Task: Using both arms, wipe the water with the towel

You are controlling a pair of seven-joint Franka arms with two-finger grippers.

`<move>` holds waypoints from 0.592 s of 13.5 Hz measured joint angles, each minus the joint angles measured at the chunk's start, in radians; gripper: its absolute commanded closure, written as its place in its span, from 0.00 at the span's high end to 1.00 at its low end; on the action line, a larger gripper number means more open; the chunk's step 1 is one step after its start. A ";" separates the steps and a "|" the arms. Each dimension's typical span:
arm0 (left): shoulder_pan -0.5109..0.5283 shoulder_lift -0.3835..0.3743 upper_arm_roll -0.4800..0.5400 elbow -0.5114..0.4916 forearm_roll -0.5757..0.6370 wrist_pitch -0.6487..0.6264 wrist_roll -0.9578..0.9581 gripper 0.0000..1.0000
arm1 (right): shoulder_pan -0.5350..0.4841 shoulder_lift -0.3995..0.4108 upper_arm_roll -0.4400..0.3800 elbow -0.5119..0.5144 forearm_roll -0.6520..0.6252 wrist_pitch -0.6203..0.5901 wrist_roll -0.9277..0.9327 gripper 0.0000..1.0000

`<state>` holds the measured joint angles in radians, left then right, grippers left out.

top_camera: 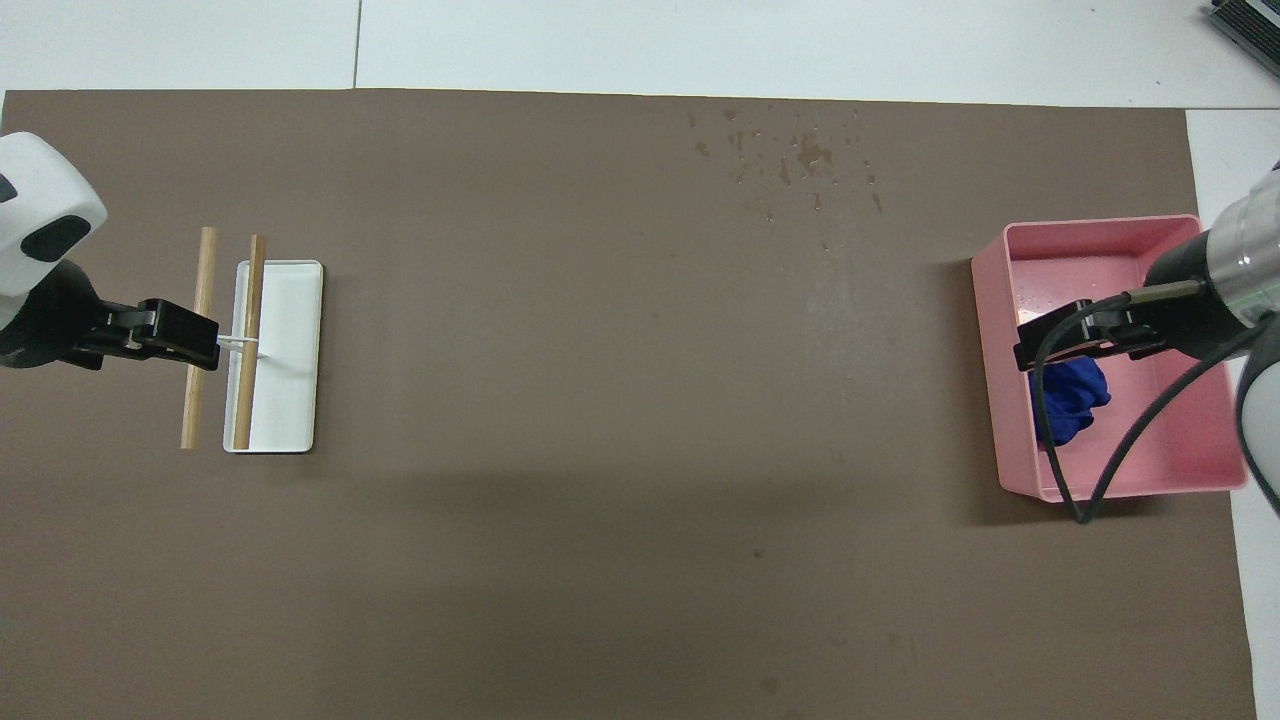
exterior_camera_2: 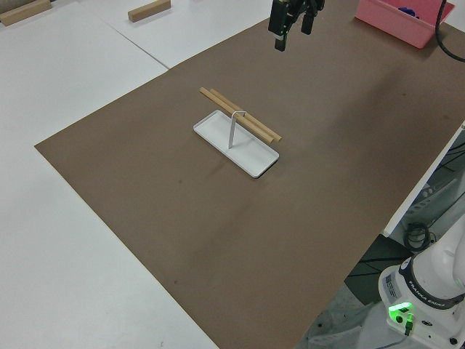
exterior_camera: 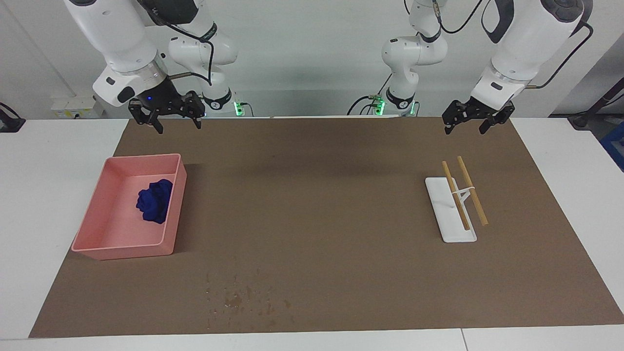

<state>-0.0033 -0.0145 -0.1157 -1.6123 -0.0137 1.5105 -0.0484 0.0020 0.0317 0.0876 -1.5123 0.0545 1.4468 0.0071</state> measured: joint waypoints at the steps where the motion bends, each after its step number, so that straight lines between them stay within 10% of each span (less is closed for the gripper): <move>1: 0.000 0.000 0.000 0.000 0.000 0.000 0.000 1.00 | -0.002 0.000 0.000 0.000 -0.001 0.004 0.000 1.00; 8: 0.000 0.000 0.000 0.000 0.000 0.000 0.000 1.00 | -0.043 0.002 -0.002 0.000 -0.074 0.063 -0.019 1.00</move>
<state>-0.0033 -0.0145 -0.1157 -1.6123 -0.0136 1.5105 -0.0483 -0.0408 0.0332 0.0854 -1.5123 -0.0194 1.5095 -0.0114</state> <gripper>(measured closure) 0.000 0.000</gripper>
